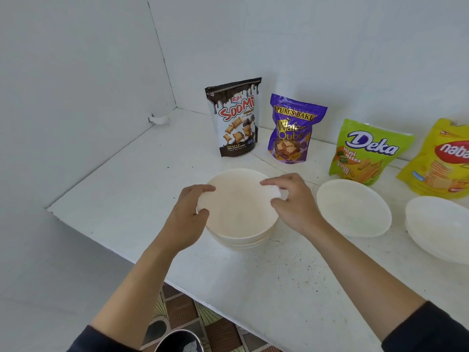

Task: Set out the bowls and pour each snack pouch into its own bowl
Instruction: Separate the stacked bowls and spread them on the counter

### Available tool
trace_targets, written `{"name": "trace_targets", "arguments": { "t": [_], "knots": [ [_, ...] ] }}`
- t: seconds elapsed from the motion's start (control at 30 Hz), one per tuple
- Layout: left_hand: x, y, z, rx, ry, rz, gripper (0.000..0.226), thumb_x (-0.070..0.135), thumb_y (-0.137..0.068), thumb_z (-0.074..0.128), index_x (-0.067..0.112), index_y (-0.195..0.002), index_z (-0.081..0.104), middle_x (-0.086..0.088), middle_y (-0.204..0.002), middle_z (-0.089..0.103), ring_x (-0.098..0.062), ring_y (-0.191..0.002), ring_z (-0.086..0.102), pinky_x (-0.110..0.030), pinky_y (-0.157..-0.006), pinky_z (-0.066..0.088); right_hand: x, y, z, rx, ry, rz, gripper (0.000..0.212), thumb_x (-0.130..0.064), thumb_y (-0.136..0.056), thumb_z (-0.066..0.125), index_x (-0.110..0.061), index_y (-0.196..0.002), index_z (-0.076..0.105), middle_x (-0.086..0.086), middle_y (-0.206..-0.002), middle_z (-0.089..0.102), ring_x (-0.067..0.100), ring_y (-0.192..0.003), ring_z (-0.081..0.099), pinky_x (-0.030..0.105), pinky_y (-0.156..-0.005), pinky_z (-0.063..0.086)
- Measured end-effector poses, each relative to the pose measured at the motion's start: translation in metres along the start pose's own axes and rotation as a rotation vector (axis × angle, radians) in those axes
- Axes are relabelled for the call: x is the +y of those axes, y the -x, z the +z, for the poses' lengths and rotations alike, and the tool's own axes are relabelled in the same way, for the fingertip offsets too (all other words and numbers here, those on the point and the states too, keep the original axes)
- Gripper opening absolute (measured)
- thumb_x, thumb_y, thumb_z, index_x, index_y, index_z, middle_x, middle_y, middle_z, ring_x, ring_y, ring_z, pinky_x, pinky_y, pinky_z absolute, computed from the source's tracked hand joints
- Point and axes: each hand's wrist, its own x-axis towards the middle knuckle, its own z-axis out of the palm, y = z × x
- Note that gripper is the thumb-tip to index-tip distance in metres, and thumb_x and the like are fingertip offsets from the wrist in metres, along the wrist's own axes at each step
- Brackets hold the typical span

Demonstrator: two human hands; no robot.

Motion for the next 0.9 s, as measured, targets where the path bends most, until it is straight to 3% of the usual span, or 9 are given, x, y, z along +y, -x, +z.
{"name": "trace_targets", "arguments": {
  "t": [0.13,0.27,0.37,0.5,0.63,0.77,0.9],
  "knots": [
    [0.020,0.004,-0.011,0.043,0.050,0.049,0.057,-0.008,-0.094,0.043,0.036,-0.129,0.056,0.008,-0.139,0.044,-0.012,-0.123,0.042,-0.014,-0.087,0.036,-0.017,0.006,-0.018,0.024,-0.116,-0.055,0.055,0.009,-0.081,0.057,-0.030,-0.117,0.073,-0.011,-0.121,0.062,0.009,-0.105,0.058,0.012,-0.076,0.044],
    [0.048,0.008,-0.010,0.064,0.143,0.120,0.061,-0.008,-0.093,0.041,0.037,-0.129,0.057,0.017,-0.129,0.052,-0.015,-0.117,0.052,-0.022,-0.083,0.045,-0.022,0.014,-0.039,0.125,-0.233,-0.088,0.056,0.009,-0.078,0.058,-0.031,-0.113,0.075,-0.011,-0.122,0.066,0.019,-0.111,0.062,0.033,-0.085,0.055],
    [0.066,0.010,0.004,0.060,0.204,0.173,0.065,-0.010,-0.091,0.041,0.039,-0.131,0.055,0.014,-0.131,0.055,-0.014,-0.113,0.057,-0.024,-0.077,0.047,-0.017,0.027,-0.059,0.197,-0.271,-0.105,0.056,0.012,-0.077,0.057,-0.031,-0.110,0.076,-0.009,-0.114,0.067,0.019,-0.107,0.065,0.029,-0.076,0.054],
    [0.089,0.015,0.035,0.037,0.292,0.226,0.063,-0.014,-0.091,0.041,0.035,-0.127,0.055,0.020,-0.124,0.055,0.003,-0.103,0.058,-0.009,-0.069,0.046,-0.002,0.053,-0.086,0.283,-0.329,-0.048,0.057,0.013,-0.076,0.057,-0.036,-0.098,0.077,-0.006,-0.116,0.069,0.018,-0.100,0.067,0.026,-0.070,0.051],
    [0.100,0.021,0.073,-0.002,0.364,0.231,0.062,-0.013,-0.089,0.041,0.040,-0.115,0.061,0.019,-0.129,0.056,-0.018,-0.106,0.056,-0.028,-0.076,0.045,0.014,0.080,-0.110,0.364,-0.428,0.038,0.054,0.015,-0.077,0.055,-0.030,-0.097,0.078,0.000,-0.113,0.071,0.019,-0.088,0.065,0.017,-0.065,0.048],
    [0.107,0.033,0.111,-0.074,0.406,0.190,0.059,-0.012,-0.091,0.039,0.038,-0.114,0.062,0.021,-0.127,0.055,-0.017,-0.106,0.055,-0.029,-0.075,0.046,0.038,0.109,-0.125,0.414,-0.482,0.120,0.058,0.016,-0.075,0.053,-0.032,-0.093,0.079,0.003,-0.107,0.071,0.032,-0.080,0.054,0.035,-0.072,0.043],
    [0.102,0.050,0.143,-0.127,0.416,0.144,0.059,-0.013,-0.090,0.038,0.035,-0.115,0.062,0.020,-0.128,0.056,-0.016,-0.105,0.054,-0.027,-0.075,0.045,0.066,0.134,-0.130,0.431,-0.491,0.197,0.059,0.017,-0.075,0.050,-0.031,-0.095,0.079,-0.005,-0.093,0.065,0.025,-0.074,0.037,0.031,-0.068,0.033]
  ]
}}
